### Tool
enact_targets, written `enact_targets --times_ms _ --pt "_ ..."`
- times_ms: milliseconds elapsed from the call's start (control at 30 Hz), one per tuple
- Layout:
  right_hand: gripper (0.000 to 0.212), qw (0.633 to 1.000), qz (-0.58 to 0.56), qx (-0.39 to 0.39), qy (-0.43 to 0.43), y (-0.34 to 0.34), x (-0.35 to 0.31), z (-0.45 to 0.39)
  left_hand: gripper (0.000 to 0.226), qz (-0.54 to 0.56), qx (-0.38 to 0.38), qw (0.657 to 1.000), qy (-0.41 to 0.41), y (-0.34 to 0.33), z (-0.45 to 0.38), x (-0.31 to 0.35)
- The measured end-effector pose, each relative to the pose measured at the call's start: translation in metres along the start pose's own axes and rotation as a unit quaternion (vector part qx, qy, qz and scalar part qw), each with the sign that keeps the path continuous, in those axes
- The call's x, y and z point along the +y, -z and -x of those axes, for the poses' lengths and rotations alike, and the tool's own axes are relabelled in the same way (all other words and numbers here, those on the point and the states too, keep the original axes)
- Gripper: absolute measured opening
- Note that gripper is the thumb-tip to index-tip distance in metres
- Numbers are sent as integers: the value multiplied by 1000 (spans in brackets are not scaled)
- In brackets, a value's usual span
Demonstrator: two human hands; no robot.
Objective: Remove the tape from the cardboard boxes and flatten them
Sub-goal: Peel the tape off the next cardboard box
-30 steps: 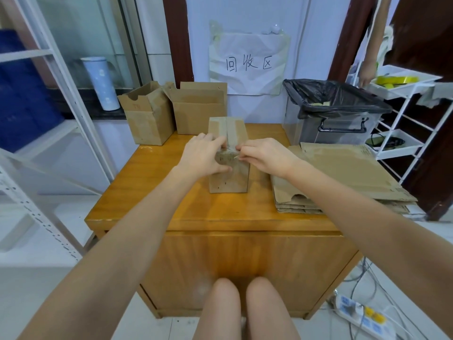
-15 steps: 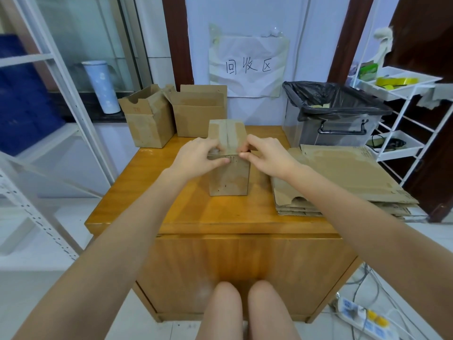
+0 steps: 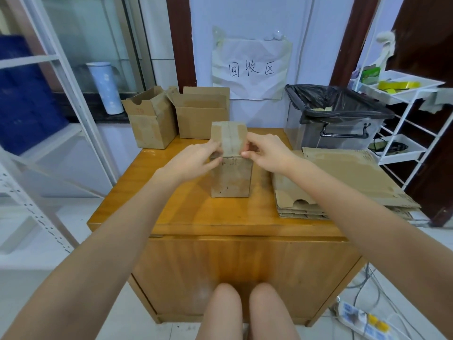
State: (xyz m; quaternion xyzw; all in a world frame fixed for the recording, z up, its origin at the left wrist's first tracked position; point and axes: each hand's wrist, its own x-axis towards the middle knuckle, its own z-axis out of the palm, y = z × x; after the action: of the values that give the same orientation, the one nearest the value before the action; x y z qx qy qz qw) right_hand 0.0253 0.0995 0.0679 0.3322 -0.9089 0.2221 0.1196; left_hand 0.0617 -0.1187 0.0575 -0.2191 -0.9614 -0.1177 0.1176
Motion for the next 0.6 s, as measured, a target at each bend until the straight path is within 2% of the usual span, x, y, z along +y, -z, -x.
enact_targets --times_ms 200,433,600 --pt "11 1000 1 -16 -3 1 -1 2 30 -79 -42 995 -32 6 -4 0" --pt "11 1000 -14 -6 -13 2 -5 4 24 -55 32 998 22 -1 -1 18" --pt "9 1000 6 -16 -3 1 -7 5 24 -87 32 996 12 -1 -5 19"
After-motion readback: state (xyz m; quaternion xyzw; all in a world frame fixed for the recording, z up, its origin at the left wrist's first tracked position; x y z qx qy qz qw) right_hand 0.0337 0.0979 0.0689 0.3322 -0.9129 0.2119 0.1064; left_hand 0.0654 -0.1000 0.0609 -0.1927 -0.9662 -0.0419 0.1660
